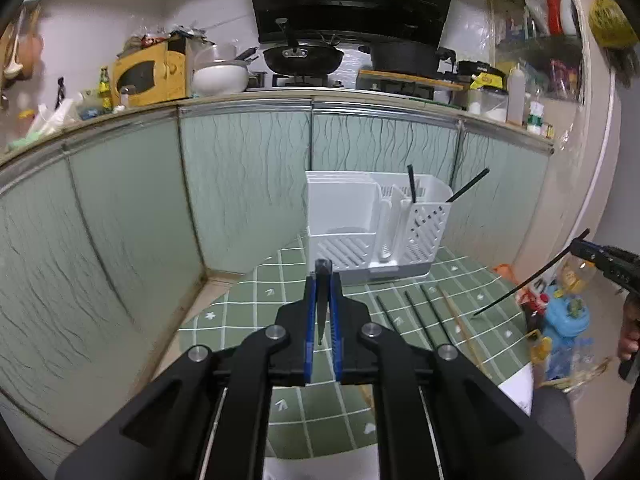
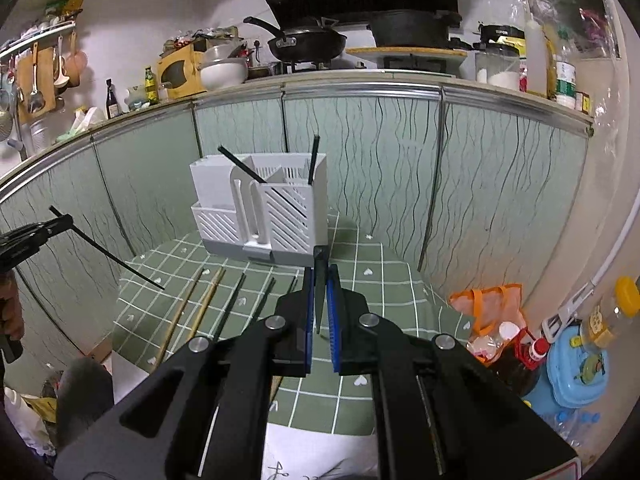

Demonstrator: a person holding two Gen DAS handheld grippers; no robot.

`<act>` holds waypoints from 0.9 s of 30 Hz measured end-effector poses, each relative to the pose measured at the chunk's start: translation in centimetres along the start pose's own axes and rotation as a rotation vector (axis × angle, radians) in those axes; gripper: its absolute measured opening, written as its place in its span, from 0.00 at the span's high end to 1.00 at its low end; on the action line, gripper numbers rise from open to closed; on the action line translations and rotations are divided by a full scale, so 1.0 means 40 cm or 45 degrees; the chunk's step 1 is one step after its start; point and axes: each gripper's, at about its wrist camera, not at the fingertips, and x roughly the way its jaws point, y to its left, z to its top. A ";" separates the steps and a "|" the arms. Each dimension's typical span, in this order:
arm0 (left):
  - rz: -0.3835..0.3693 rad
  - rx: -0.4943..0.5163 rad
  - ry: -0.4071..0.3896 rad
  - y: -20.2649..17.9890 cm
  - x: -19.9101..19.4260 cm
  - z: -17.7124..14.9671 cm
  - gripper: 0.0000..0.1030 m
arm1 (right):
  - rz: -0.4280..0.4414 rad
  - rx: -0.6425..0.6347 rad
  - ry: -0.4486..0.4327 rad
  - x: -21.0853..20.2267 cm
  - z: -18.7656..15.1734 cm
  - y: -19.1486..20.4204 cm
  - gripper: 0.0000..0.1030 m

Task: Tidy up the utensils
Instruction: 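Lift both held chopsticks and carry them toward the white holder, then lower both black chopsticks into the holder slots and open both grippers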

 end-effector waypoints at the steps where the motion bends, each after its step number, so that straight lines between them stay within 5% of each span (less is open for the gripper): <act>1: -0.026 -0.006 0.005 0.002 0.005 0.008 0.93 | 0.005 -0.001 -0.002 0.000 0.007 0.000 0.94; 27: -0.279 0.102 -0.043 -0.154 0.045 0.207 0.93 | 0.135 -0.049 -0.041 -0.020 0.180 0.025 0.94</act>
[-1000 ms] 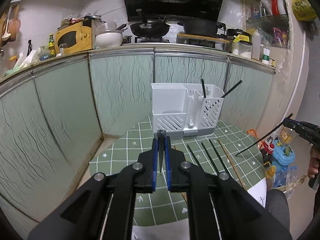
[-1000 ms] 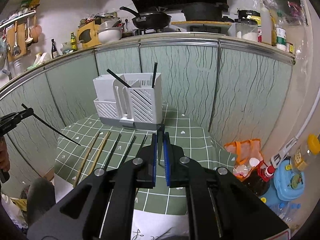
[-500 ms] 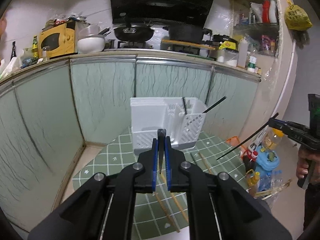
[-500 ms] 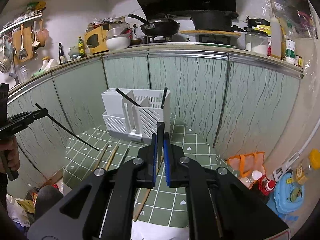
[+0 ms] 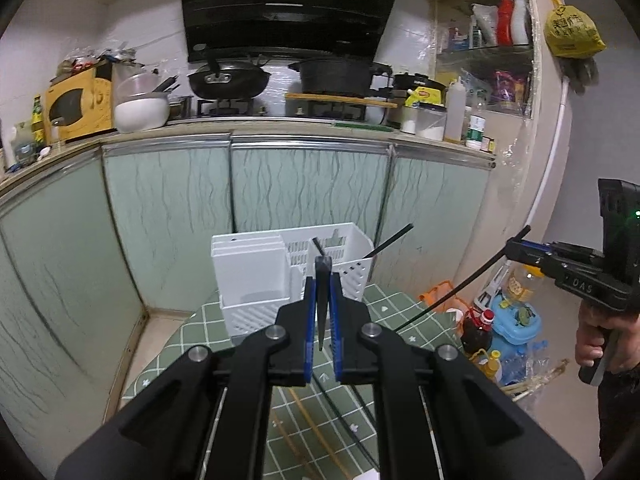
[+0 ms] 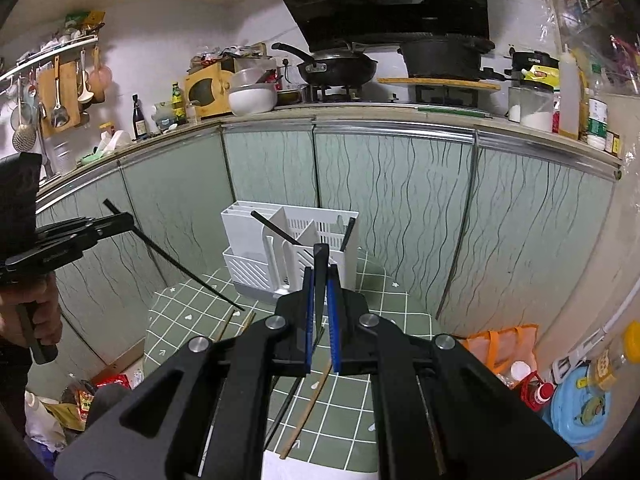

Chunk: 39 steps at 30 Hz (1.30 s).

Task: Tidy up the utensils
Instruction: 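Lower both black chopsticks into the holder slots and open both grippers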

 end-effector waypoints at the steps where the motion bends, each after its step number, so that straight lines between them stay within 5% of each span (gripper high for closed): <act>1: -0.010 0.000 0.001 -0.004 0.005 0.007 0.93 | 0.006 0.000 0.000 0.001 0.005 0.001 0.94; 39: -0.034 0.036 -0.064 -0.017 0.189 0.260 0.93 | 0.037 0.000 -0.096 0.141 0.254 -0.048 0.94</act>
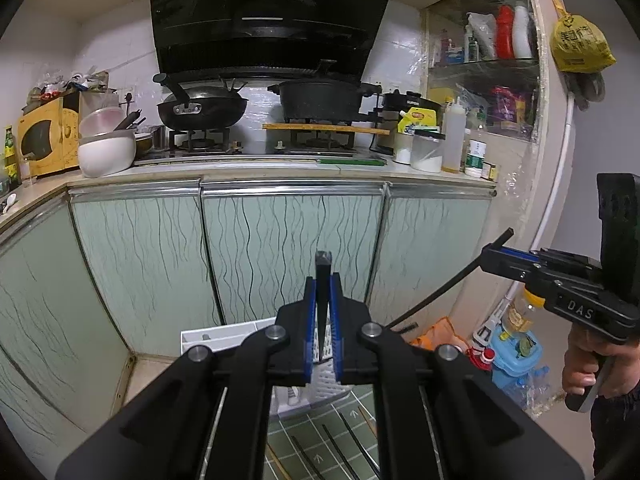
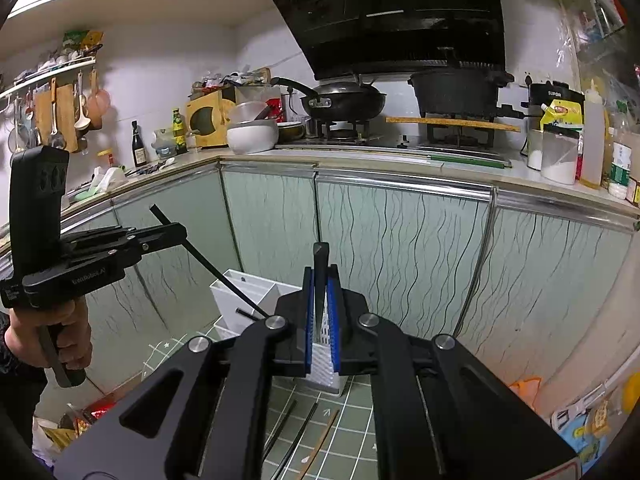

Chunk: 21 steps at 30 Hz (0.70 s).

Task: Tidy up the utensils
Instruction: 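Lower both black chopsticks into the holder slots and open both grippers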

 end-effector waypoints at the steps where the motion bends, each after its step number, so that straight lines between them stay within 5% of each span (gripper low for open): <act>1: -0.003 -0.007 0.001 0.004 0.009 0.001 0.93 | -0.001 0.003 0.001 0.009 0.001 -0.005 0.94; 21: -0.031 0.111 0.053 -0.007 0.164 -0.078 0.92 | -0.011 0.029 0.121 0.191 -0.075 -0.054 0.94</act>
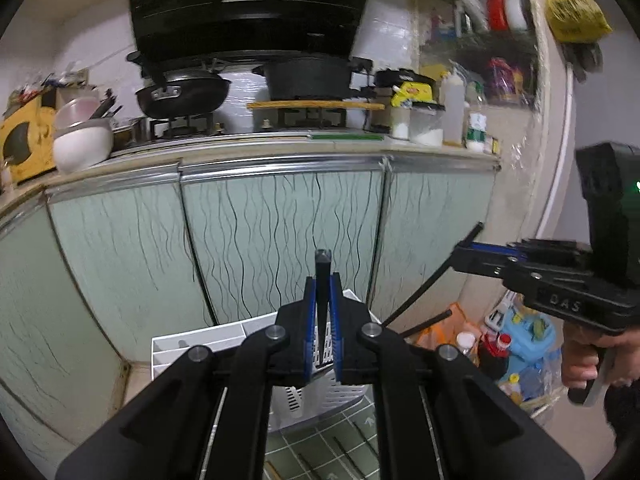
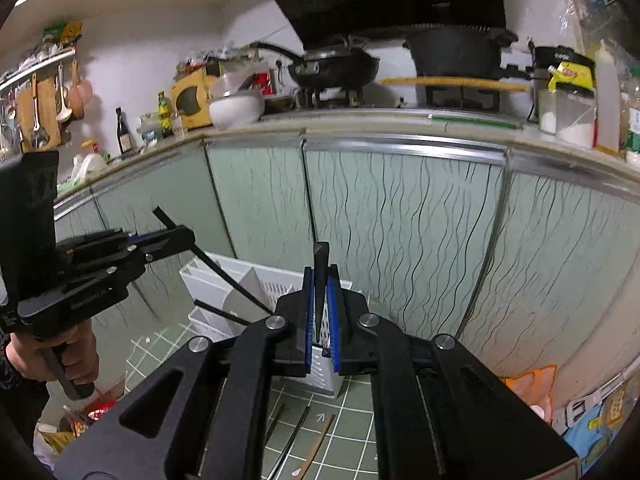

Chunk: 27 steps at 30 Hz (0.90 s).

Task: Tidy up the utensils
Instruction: 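Lower both black chopsticks into the holder slots and open both grippers, then move both open grippers back over the remaining chopstick row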

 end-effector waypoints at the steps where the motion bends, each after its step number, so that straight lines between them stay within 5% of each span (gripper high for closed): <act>1: 0.013 0.026 0.009 -0.004 0.006 -0.002 0.90 | -0.011 0.009 0.012 0.004 -0.006 -0.005 0.86; 2: 0.027 0.051 0.012 -0.007 0.007 -0.008 0.68 | -0.018 0.019 0.025 0.008 -0.012 -0.011 0.76; 3: 0.050 0.070 0.009 -0.009 0.002 -0.016 0.28 | -0.032 0.024 0.024 0.004 -0.020 -0.017 0.47; 4: 0.086 0.075 -0.016 -0.009 -0.011 -0.023 0.12 | -0.048 0.021 0.012 -0.001 -0.028 -0.018 0.23; 5: 0.114 0.074 -0.056 -0.006 -0.029 -0.031 0.04 | -0.061 0.016 -0.002 -0.010 -0.037 -0.019 0.21; 9: 0.114 0.013 -0.042 0.015 -0.065 -0.050 0.04 | -0.071 0.012 -0.006 -0.041 -0.069 -0.024 0.08; 27: 0.241 -0.068 -0.041 -0.010 -0.241 -0.181 0.04 | -0.103 -0.042 -0.042 -0.208 -0.180 0.061 0.08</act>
